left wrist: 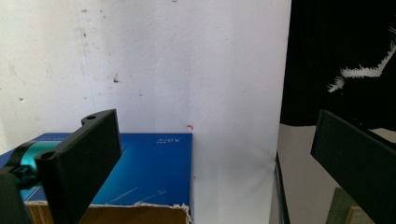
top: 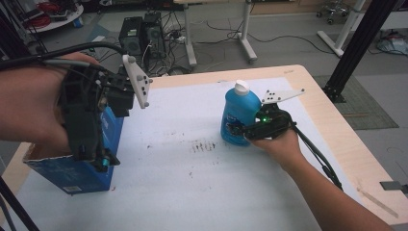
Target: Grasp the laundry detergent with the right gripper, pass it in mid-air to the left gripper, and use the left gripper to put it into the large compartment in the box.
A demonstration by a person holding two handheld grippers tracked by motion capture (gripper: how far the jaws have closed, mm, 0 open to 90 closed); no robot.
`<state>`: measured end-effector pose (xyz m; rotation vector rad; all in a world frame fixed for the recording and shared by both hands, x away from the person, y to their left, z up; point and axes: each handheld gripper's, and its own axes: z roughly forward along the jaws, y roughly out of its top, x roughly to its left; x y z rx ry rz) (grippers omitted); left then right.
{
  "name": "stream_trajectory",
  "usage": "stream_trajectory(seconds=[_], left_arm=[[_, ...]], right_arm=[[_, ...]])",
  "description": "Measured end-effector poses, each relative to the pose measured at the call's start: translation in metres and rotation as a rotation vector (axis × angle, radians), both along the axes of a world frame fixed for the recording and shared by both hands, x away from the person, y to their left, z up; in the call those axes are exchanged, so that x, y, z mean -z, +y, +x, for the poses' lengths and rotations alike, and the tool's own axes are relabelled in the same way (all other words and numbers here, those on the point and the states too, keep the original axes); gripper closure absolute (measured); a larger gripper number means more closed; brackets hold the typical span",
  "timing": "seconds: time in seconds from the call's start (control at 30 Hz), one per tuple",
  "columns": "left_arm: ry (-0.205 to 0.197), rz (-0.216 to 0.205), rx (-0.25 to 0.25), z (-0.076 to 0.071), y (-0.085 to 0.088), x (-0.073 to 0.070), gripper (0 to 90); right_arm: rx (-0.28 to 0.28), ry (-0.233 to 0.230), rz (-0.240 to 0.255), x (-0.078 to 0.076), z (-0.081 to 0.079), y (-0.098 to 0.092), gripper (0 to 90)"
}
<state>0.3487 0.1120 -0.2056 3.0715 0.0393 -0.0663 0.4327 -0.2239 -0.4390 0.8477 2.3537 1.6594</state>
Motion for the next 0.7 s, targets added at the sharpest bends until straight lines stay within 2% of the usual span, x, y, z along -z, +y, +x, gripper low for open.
stream_trajectory(seconds=[0.7], left_arm=[[0.0,-0.001,-0.008,0.0017,0.0015,0.0006,1.6]], right_arm=[[0.018,-0.02,-0.008,0.0015,-0.0005,0.0008,38.1]])
